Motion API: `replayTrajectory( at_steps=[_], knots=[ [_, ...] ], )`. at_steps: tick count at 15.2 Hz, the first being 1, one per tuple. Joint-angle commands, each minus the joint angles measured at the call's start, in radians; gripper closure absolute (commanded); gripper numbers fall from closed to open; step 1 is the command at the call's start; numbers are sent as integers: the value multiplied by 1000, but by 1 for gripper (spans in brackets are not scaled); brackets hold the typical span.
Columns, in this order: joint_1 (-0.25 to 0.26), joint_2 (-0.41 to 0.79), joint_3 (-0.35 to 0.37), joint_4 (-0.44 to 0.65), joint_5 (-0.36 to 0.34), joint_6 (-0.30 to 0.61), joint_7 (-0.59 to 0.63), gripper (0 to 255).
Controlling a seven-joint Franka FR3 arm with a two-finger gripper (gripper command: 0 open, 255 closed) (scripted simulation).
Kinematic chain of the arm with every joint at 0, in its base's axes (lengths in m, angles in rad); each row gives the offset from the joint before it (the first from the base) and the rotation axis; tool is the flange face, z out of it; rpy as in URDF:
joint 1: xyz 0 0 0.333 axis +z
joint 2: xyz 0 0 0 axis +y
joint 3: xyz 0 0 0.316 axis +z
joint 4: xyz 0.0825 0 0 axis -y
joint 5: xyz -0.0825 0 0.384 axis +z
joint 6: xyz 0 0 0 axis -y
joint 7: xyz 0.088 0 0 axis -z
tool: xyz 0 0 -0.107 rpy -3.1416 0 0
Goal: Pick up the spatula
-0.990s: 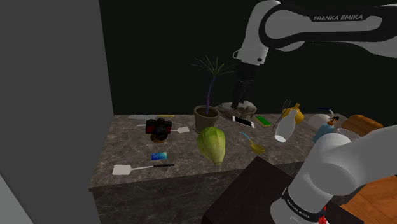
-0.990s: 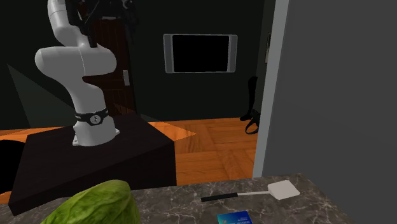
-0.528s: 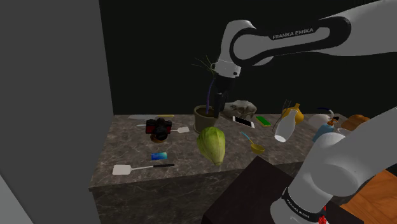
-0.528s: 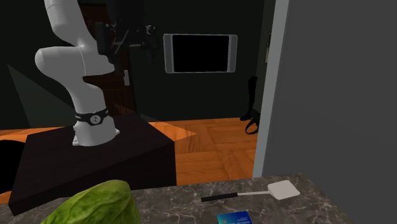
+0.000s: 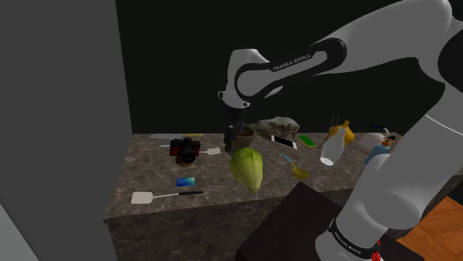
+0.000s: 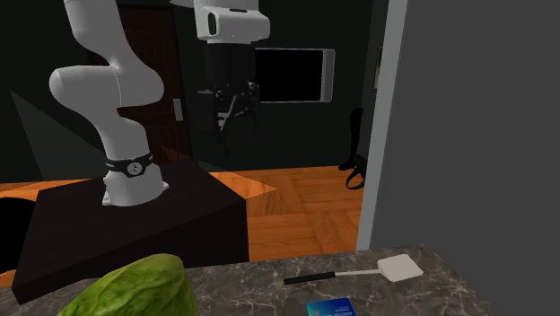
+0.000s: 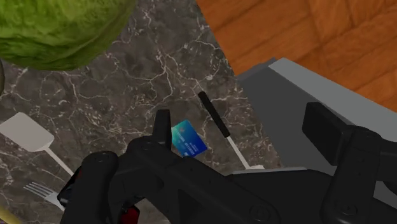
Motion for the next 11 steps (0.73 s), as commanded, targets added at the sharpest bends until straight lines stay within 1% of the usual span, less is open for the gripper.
replayTrajectory(
  at_steps=[1,6,11],
  knots=[
    [10,75,12,34,-13,41,-13,0],
    [36,261,38,133,-62,124,-34,0],
    [70,446,54,257,-124,179,-47,0]
  ],
)
